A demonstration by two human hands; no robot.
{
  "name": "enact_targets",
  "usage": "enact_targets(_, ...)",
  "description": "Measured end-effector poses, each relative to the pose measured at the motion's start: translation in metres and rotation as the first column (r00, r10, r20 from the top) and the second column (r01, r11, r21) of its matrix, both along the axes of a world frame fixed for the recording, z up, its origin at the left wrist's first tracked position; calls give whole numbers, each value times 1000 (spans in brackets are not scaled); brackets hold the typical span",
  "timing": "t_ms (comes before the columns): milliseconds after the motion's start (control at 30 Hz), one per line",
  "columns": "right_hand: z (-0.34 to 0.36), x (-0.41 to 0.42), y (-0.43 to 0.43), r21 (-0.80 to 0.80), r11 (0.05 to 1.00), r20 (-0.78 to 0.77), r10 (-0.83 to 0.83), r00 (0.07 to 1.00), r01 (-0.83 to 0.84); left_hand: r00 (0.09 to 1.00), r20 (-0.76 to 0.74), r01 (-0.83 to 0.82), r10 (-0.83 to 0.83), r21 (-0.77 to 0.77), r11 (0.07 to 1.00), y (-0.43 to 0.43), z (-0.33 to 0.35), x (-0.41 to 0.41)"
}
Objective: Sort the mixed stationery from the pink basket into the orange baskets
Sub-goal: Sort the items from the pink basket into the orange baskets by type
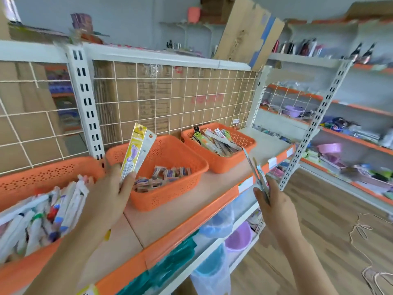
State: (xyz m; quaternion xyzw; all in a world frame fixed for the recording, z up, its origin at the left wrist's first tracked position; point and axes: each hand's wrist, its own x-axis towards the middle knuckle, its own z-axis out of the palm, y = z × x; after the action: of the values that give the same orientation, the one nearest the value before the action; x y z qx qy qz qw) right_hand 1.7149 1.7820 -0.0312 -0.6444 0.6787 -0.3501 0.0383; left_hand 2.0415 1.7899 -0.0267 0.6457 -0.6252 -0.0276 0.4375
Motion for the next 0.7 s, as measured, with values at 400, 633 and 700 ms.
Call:
enact_targets(400, -11, -16, -99, 59, 998, -21, 1, 1000, 0, 1000, -18, -3, 3, 23, 1000, -84, 14, -15)
enact_targets(633, -4, -34, -198, 23, 992, -3, 126, 992, -126, 996, -91, -16, 20, 46, 999, -150, 23, -59)
enact_targets(700, 2, -39, -227, 13, 985, -8, 175, 985, -174, 979, -203, 24, -12, 57, 998, -177, 21, -77)
